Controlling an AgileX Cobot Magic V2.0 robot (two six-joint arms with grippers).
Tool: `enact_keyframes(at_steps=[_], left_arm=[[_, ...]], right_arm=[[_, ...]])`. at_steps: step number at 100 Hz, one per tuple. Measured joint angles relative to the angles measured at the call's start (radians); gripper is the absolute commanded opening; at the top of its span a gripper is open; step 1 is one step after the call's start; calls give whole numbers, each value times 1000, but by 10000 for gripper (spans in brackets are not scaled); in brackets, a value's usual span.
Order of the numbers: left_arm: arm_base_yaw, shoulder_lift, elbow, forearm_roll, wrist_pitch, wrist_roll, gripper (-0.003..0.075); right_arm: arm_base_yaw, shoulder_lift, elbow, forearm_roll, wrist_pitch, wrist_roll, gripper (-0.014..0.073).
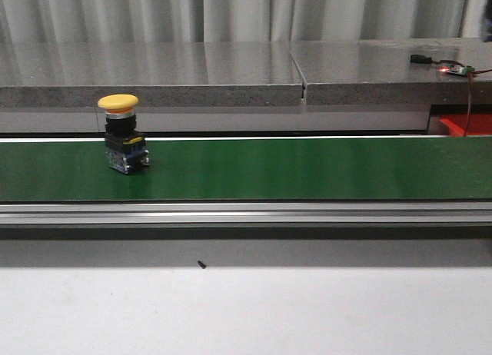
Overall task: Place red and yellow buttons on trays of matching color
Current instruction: 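Carry the red button into the red tray and open the right gripper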
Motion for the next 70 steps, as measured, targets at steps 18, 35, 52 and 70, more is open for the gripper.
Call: enact_keyframes(at_steps=[18, 35, 52, 70], left_arm=[[0, 0, 0, 0, 0, 0, -19], [0, 0, 0, 0, 0, 0, -19], [0, 0, 0, 0, 0, 0, -19], [0, 0, 0, -2, 0, 0, -19]], right_arm=[[-169, 24, -8, 21, 4, -24, 163], [-263, 113, -22, 31, -11, -32, 163], [-311, 198, -22, 47, -101, -37, 163], [-315, 277, -22, 82, -188, -37, 163]])
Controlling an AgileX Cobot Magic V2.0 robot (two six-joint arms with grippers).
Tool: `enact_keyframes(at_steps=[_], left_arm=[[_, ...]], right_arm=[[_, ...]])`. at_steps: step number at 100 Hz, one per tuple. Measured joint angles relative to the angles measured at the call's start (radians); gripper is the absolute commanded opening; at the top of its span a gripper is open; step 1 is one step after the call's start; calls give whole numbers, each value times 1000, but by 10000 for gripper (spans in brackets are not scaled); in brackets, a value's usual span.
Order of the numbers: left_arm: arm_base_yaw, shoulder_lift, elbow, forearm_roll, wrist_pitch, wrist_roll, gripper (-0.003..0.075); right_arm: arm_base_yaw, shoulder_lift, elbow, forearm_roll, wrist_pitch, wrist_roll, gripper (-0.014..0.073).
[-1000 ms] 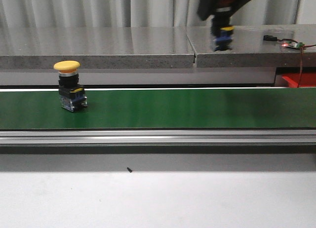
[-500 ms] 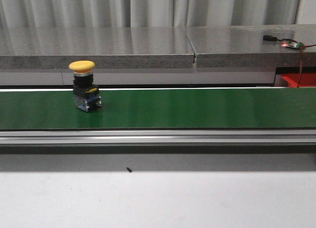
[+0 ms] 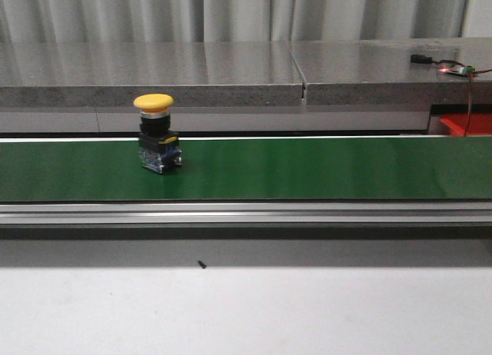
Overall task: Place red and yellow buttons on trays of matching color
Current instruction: 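Carry the red button into the red tray and open the right gripper, then lower the right gripper onto the yellow button and grasp it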
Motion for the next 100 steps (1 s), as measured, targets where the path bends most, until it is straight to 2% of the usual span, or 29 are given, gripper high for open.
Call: enact_keyframes(at_steps=[33, 57, 68, 79, 84, 91, 100], left_arm=[[0, 0, 0, 0, 0, 0, -19], [0, 0, 0, 0, 0, 0, -19], [0, 0, 0, 0, 0, 0, -19], [0, 0, 0, 0, 0, 0, -19], [0, 0, 0, 0, 0, 0, -19], [0, 0, 0, 0, 0, 0, -19], [0, 0, 0, 0, 0, 0, -19]], right_arm=[[-6, 116, -5, 18, -137, -2, 163], [-15, 194, -75, 20, -154, -2, 183], [-15, 230, -118, 31, -133, -2, 306], [-15, 253, -142, 35, -112, -2, 526], [-15, 258, -146, 35, -110, -2, 591], [-15, 258, -148, 35, -110, -2, 636], [-15, 258, -151, 35, -110, -2, 635]])
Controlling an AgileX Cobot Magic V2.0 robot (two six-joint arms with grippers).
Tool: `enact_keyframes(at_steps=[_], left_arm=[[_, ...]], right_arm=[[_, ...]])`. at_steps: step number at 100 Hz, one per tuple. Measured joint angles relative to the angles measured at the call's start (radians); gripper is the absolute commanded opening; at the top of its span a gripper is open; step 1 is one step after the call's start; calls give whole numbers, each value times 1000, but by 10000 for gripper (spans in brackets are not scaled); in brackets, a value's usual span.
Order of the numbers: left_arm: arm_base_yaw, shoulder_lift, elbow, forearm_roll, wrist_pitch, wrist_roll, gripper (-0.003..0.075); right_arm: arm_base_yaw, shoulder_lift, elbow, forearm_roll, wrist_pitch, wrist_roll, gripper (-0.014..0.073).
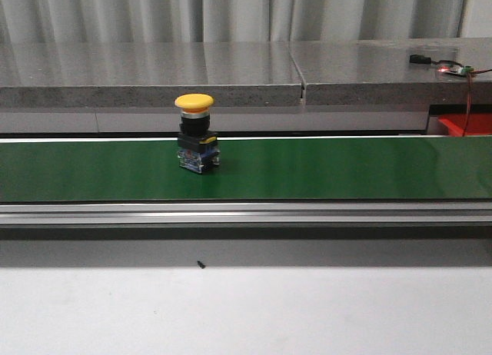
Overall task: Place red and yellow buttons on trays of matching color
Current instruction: 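Lower the right gripper onto the yellow button and grasp it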
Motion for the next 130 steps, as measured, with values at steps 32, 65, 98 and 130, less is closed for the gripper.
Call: enact_keyframes(at_steps=[32, 65, 98, 130], left_arm=[[0, 0, 0, 0, 0, 0, -19], [0, 0, 0, 0, 0, 0, -19], [0, 0, 0, 0, 0, 0, -19], [0, 0, 0, 0, 0, 0, -19]], right_arm=[[0, -63, 35, -21, 13, -32, 635], [0, -352, 330, -41, -141, -49, 635], [71, -700, 636, -43, -165, -67, 635], [239, -936, 760, -45, -58, -90, 635]])
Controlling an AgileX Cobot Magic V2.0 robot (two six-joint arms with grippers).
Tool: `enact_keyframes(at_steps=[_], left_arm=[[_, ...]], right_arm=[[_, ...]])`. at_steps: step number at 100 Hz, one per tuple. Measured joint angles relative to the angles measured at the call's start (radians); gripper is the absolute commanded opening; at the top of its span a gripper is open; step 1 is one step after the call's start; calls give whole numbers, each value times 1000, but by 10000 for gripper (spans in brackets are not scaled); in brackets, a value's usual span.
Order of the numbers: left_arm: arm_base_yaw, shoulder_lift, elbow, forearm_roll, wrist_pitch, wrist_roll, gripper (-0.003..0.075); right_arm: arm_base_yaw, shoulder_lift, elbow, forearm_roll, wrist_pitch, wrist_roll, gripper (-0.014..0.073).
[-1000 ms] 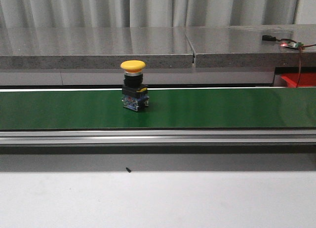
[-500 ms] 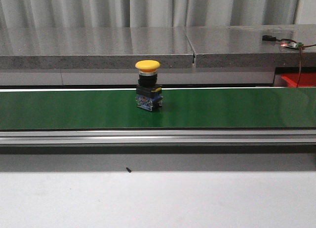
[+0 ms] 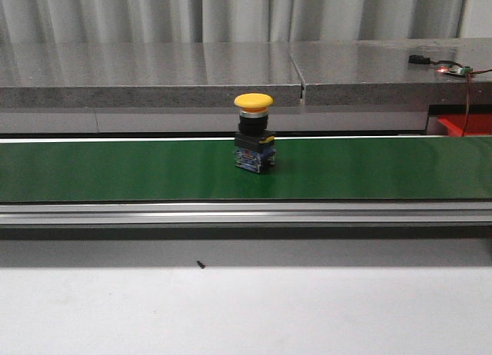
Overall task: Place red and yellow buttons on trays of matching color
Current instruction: 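Lower the right gripper onto the yellow button and grasp it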
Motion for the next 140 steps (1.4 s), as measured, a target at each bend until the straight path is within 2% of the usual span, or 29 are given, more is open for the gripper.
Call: enact_keyframes(at_steps=[32, 60, 85, 103, 140], left_arm=[[0, 0, 0, 0, 0, 0, -19], [0, 0, 0, 0, 0, 0, -19], [0, 0, 0, 0, 0, 0, -19], [0, 0, 0, 0, 0, 0, -19], [0, 0, 0, 0, 0, 0, -19]], right_arm=[[232, -40, 2, 0, 97, -12, 635], [430, -9, 2, 4, 119, -131, 635], [495, 119, 2, 52, 119, -257, 635], [530, 205, 2, 99, 13, -272, 635], [543, 318, 0, 102, -132, -278, 635]])
